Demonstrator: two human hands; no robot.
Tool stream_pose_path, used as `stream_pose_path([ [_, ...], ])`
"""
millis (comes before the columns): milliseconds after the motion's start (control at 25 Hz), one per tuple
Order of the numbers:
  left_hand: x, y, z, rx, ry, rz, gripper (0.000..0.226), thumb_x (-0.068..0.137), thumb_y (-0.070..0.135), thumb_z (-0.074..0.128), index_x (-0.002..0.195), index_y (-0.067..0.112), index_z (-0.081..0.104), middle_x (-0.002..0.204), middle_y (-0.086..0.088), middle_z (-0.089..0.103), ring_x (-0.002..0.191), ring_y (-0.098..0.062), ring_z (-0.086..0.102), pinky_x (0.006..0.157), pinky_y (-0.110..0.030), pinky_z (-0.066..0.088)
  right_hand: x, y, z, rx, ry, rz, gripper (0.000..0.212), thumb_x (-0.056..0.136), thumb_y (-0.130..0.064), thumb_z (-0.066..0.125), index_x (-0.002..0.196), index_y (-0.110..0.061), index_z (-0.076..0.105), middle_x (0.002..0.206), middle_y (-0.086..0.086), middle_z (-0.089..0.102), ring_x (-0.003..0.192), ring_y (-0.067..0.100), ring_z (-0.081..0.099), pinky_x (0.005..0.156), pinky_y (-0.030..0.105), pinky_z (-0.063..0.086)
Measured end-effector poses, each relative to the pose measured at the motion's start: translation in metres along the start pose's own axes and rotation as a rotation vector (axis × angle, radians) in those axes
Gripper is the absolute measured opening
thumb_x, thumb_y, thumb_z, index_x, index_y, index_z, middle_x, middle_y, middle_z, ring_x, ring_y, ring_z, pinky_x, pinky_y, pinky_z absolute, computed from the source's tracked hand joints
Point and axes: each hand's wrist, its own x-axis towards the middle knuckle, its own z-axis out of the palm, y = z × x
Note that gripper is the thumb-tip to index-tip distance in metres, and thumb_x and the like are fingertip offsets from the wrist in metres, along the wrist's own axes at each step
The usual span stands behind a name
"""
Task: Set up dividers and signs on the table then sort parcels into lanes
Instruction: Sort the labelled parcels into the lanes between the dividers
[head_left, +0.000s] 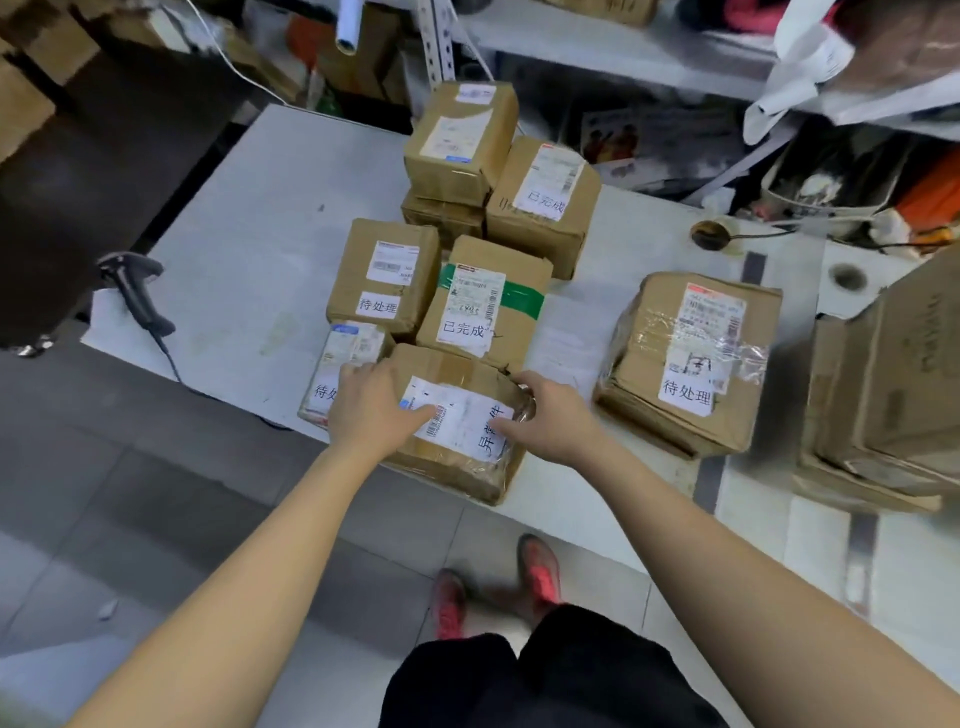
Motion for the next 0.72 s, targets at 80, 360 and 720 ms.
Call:
stream_pose_path([
  [80,-0.002,-0.005,0.003,-0.069,0.005,0.046,0.072,0.069,0.055,0.085,0.125,0.016,0.059,0.115,-0.009,0.062,0.117,-0.032,0.049,0.087,-0.047,0.051,-0.007,-0.006,0.011,0.042,0.052,0.041,0.077,0.082,-0.037,0.082,0.147,-0.017,0.047,0.13,0.003,0.066,0.114,0.022,0.061,0.082,0.027,0.043],
  [360,-0.017,-0.008,0.014,-0.259,-0.057,0.136,0.107,0.067,0.042,0.092,0.153,0.014,0.036,0.143,-0.006,0.047,0.131,-0.026,0.049,0.099,-0.043,0.046,-0.046,-0.01,0.038,0.143,0.238,0.184,0.074,0.076,-0.03,0.086,0.142,-0.017,0.054,0.128,0.003,0.068,0.108,0.02,0.065,0.081,0.027,0.046],
  [720,-0.029,0.051,-0.055,-0.281,-0.076,0.353,0.105,0.065,0.046,0.092,0.153,0.023,0.04,0.144,0.004,0.045,0.127,-0.021,0.051,0.092,-0.042,0.051,-0.12,-0.023,-0.011,0.253,0.495,0.254,0.082,0.068,-0.047,0.088,0.142,-0.03,0.057,0.126,-0.011,0.069,0.111,0.014,0.065,0.093,0.041,0.057],
])
